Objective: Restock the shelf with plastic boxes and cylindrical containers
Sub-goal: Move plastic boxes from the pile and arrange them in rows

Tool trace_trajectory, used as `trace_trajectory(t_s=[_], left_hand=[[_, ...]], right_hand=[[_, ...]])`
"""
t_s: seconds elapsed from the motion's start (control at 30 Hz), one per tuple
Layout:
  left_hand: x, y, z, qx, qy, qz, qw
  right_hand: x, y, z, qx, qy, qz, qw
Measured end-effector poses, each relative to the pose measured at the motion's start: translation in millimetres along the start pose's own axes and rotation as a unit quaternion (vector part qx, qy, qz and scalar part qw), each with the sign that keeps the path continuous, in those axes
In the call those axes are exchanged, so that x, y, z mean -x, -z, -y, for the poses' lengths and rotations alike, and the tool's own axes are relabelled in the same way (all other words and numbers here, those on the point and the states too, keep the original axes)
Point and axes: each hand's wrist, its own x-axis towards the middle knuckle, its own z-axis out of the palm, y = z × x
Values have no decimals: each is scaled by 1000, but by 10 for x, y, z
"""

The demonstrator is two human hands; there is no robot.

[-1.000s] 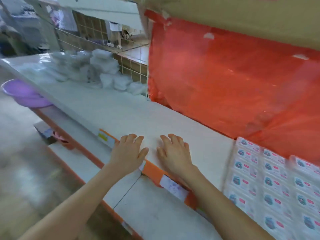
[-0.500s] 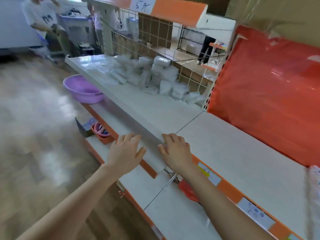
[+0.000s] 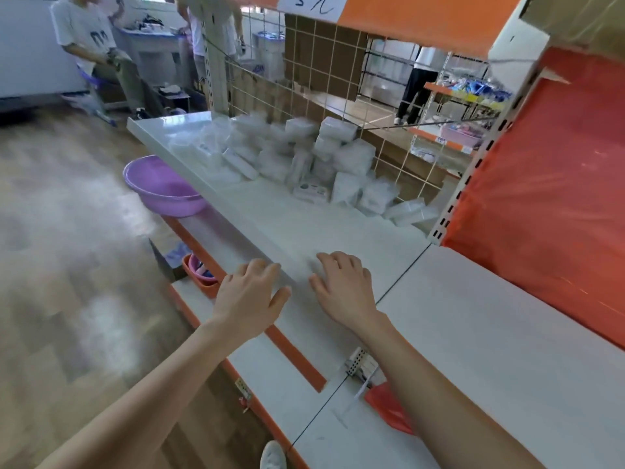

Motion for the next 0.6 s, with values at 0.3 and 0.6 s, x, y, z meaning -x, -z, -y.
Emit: trace_trajectory(t_s=[0.3, 0.6], left_hand=[[-1105, 57, 82, 5, -21, -12, 1000], [-1624, 14, 230, -11, -68, -2, 998]], right_hand=[[-1055, 118, -288, 35, -36, -39, 998], [-1690, 184, -407, 76, -82, -65, 992]])
